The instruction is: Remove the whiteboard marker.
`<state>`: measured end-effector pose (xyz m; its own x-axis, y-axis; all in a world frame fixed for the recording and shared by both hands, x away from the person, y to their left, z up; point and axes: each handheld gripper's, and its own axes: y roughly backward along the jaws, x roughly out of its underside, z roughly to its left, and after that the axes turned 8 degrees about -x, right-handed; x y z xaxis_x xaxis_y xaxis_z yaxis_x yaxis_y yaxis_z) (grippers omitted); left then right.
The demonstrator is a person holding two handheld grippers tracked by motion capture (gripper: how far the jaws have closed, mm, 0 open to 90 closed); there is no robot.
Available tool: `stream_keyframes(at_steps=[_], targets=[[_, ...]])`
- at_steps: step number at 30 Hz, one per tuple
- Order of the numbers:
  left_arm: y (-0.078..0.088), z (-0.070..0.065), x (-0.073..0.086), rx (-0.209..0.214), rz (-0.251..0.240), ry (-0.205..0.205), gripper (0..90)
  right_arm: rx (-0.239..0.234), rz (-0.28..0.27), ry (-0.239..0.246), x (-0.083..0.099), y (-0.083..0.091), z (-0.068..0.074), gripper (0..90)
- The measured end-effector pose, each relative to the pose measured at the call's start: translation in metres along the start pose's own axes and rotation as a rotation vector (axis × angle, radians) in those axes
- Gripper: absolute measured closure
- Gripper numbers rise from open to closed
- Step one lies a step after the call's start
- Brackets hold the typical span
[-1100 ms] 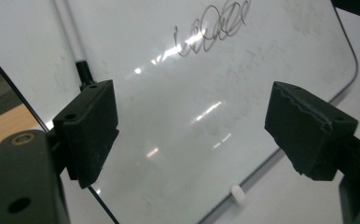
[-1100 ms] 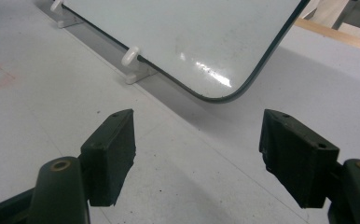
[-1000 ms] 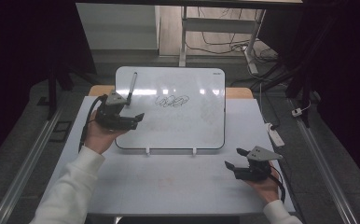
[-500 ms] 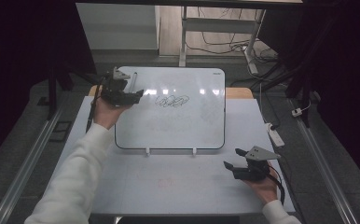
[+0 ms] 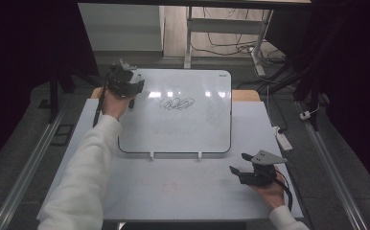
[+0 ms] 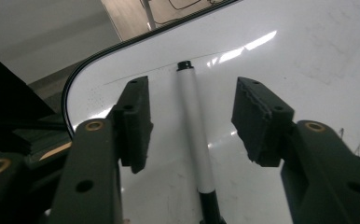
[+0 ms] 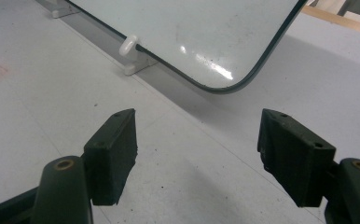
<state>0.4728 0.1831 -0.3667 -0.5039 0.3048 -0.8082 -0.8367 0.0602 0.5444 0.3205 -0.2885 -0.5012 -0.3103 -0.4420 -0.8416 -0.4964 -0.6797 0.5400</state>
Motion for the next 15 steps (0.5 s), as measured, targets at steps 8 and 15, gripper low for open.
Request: stream_keyframes(at_steps=[8,15], targets=[[-0.008,-0.001,0.003,0.013,0.026,0.005,61.3,0.009,0.010,-0.003,0.001,-0.001,-0.001,28.3],[-0.010,-0.011,0.002,-0.018,0.016,-0.050,78.3,0.018,0.014,0.002,0.001,-0.001,-0.001,28.5]])
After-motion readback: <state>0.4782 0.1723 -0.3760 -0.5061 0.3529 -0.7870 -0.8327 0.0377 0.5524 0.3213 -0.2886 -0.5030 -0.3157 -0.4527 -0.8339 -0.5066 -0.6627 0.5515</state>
